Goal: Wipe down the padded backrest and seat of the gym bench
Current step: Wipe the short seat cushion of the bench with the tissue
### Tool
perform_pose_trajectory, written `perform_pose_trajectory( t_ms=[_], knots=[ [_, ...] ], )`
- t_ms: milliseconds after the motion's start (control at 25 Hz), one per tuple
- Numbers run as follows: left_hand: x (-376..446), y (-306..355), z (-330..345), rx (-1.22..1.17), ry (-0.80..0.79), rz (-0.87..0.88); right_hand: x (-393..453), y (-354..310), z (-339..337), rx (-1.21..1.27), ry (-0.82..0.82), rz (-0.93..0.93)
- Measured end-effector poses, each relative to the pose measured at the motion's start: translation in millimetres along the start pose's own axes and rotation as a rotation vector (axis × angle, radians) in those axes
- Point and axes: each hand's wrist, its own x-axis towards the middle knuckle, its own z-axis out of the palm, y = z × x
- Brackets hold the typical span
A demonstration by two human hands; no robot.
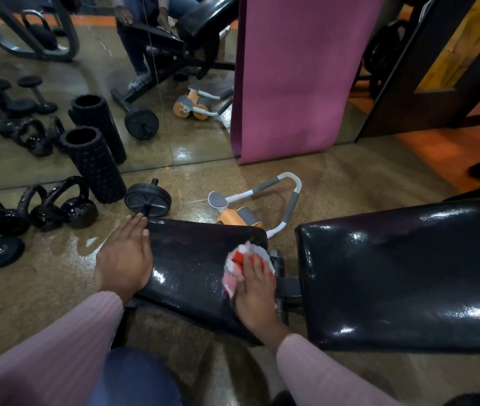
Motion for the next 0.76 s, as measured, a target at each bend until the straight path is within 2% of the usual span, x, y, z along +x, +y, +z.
perform_pose_trajectory(
  t_ms=[80,160,240,400,480,520,640,760],
  knots=[
    [-1,0,0,0.011,0.006,0.004,-4,-24,-2,-0.104,-0.097,-0.133],
    [-2,1,-1,0.021,0.008,0.006,-33,-17,-3,-0.135,-0.19,-0.299],
    [-1,2,-1,0.012,0.01,0.003,-57,12,-4,-0.08,-0.16,-0.34],
    [-2,3,-2,-0.001,0.013,-0.01,-25,31,4,0.065,-0.029,-0.086],
    [0,2,0,-0.006,0.004,-0.007,9,7,6,-0.013,0.032,0.044],
    [0,1,0,-0.006,0.001,-0.007,16,-6,7,-0.062,0.034,0.047],
    [-1,0,1,-0.012,0.005,-0.005,-9,-17,7,-0.118,-0.082,-0.174],
    [-1,1,1,-0.026,-0.002,-0.013,-54,17,1,-0.108,-0.139,-0.322]
  ],
)
